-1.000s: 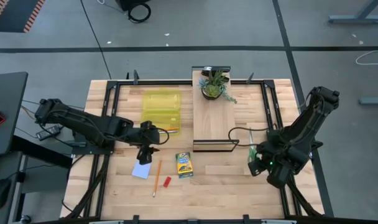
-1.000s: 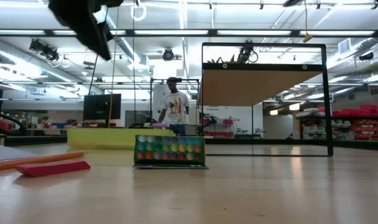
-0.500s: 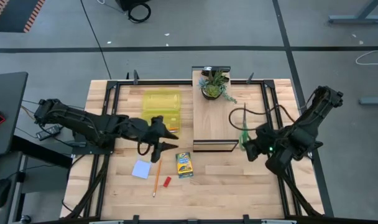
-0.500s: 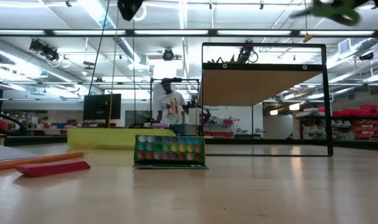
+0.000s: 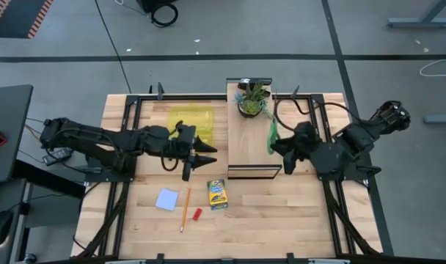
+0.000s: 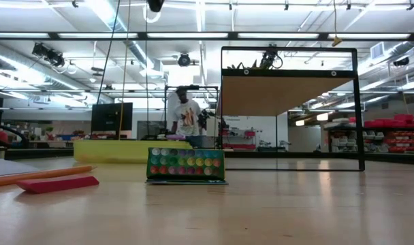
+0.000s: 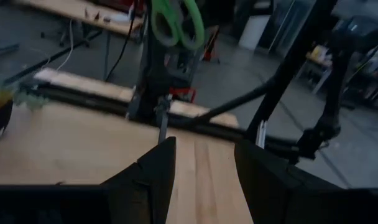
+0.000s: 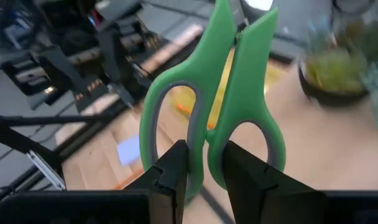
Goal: Pack school essentials
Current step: Put the green scissors into the yellow supply box
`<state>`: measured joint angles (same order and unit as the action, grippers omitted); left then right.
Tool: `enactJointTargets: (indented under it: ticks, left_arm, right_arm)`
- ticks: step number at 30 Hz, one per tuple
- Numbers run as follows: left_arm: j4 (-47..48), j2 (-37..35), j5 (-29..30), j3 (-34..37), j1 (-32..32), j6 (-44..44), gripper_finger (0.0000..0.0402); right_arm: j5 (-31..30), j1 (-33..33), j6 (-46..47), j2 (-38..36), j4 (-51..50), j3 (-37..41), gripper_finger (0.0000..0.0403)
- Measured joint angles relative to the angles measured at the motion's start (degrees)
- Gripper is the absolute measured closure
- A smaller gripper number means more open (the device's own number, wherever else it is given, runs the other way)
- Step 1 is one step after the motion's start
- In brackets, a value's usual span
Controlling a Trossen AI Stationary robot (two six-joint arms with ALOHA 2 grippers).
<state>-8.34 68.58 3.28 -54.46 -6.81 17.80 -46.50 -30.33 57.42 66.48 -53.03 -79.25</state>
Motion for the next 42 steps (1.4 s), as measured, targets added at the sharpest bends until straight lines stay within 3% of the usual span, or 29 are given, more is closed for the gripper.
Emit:
enactJointTargets:
  ticks: [10, 16, 30, 42]
  left_arm:
    - [-16.04, 0.02, -1.94, 0.00, 2.95, 0.60, 0.0230]
    - [-17.47, 0.02, -1.53, 0.02, 5.26, 4.49, 0.0230]
    - [-18.16, 0.02, -4.63, -0.03, 10.03, 11.77, 0.0225]
    - [-18.46, 0.93, -6.24, -5.11, 10.56, 13.42, 0.0143]
  right_arm:
    - [9.68, 7.80, -20.78, 2.07, 18.77, -0.06, 0.0305]
    - [16.34, 11.22, -27.37, 4.63, 27.86, -0.06, 0.0305]
    - [30.79, 17.92, -31.14, 9.84, 39.13, -0.06, 0.0305]
    - [37.36, 20.13, -32.38, 11.41, 42.31, -0.06, 0.0305]
